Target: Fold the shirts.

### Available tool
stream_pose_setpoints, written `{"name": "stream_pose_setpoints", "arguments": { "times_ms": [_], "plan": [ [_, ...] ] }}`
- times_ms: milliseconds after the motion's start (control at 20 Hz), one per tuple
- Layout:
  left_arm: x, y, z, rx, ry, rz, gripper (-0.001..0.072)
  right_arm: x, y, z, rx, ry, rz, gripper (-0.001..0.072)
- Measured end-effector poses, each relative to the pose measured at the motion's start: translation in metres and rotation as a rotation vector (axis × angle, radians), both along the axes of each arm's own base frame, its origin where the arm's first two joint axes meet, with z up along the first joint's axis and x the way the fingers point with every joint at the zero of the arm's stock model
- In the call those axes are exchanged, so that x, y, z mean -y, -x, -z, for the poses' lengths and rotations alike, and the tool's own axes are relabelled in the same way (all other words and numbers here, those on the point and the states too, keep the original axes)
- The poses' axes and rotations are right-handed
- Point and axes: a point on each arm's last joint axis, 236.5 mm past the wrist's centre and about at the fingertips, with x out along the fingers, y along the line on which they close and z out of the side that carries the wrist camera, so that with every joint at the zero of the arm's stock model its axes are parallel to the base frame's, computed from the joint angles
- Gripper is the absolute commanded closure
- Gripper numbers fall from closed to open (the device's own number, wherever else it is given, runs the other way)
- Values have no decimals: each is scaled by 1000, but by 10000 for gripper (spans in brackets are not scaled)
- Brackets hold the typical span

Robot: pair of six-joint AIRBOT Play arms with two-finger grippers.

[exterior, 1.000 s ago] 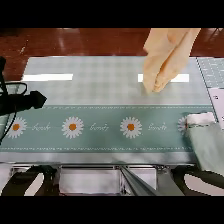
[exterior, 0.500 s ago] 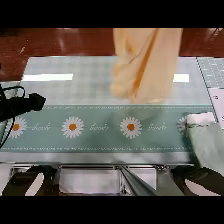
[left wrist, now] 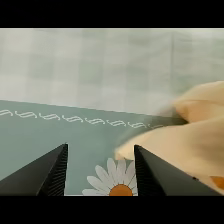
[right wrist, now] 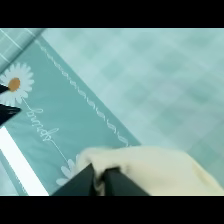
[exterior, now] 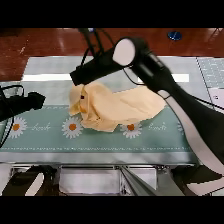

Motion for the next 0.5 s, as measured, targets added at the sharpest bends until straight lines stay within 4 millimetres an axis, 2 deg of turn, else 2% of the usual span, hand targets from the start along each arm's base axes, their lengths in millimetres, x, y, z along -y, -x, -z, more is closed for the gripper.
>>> {"name": "stream_pose_setpoints", "arguments": {
  "times_ms": [50,150,200,250,300,400,500],
  "plan": [
    [0,0,0,-1,1,-1,200,-1,-2,14,-27,14,6,295],
    [0,0,1,-2,1,-1,200,16,-17,16,-44,38,35,296],
    [0,0,1,-4,2,-1,200,34,-28,8,-39,51,63,297],
    [0,1,2,-10,1,0,200,62,-41,-3,-27,72,101,299],
    [1,4,6,-30,1,3,200,96,-57,-17,-5,92,159,303],
    [3,15,20,-97,6,11,200,189,-85,-39,14,174,319,302],
    [14,33,46,-194,60,22,200,296,-89,-42,-32,278,503,302]
  ]
}}
